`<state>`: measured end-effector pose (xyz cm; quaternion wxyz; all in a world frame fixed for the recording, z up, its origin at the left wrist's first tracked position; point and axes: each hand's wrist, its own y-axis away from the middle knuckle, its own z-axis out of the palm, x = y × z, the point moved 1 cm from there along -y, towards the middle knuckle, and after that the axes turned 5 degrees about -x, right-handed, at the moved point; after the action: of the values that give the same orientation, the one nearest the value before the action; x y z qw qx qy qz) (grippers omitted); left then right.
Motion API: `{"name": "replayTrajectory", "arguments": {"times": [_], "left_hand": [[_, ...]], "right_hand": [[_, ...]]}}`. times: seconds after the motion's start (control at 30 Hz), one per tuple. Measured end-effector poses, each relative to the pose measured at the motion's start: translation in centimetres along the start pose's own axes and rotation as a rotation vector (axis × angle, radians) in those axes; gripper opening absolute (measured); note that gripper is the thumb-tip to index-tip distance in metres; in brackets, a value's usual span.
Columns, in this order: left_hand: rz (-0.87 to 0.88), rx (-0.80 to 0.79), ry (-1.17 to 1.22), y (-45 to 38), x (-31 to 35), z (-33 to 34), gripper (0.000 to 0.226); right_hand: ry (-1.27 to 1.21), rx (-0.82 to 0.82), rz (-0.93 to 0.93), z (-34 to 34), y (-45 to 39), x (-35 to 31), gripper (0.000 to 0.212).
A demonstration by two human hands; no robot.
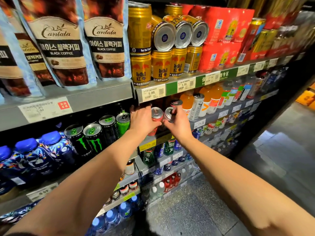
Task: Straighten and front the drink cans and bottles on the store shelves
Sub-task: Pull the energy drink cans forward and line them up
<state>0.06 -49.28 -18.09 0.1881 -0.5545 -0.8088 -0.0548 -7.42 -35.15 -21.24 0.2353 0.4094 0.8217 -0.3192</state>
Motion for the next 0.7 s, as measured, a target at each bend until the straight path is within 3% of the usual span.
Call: {"name": "replayTrajectory", "arguments": {"times": [0.13, 0.4, 0.7], "left_hand": [[0.066, 0.050, 0.074, 0.5, -0.4, 0.3, 0.060], [0.186, 0.215, 0.265, 2.6, -0.8, 0.4, 0.059], [0.125, 0.286, 0.536, 5.4, -1.9, -1.3, 0.057]], "right_hand": [[-0.060, -0.020, 0.024, -0.3, 0.5, 0.5, 0.073], [-0.158, -0.009, 0.072, -1.1, 0.7, 0.5, 0.067], [-0.120, -0.070, 0.092, -1.4, -0.9, -1.1, 0.071]]}}
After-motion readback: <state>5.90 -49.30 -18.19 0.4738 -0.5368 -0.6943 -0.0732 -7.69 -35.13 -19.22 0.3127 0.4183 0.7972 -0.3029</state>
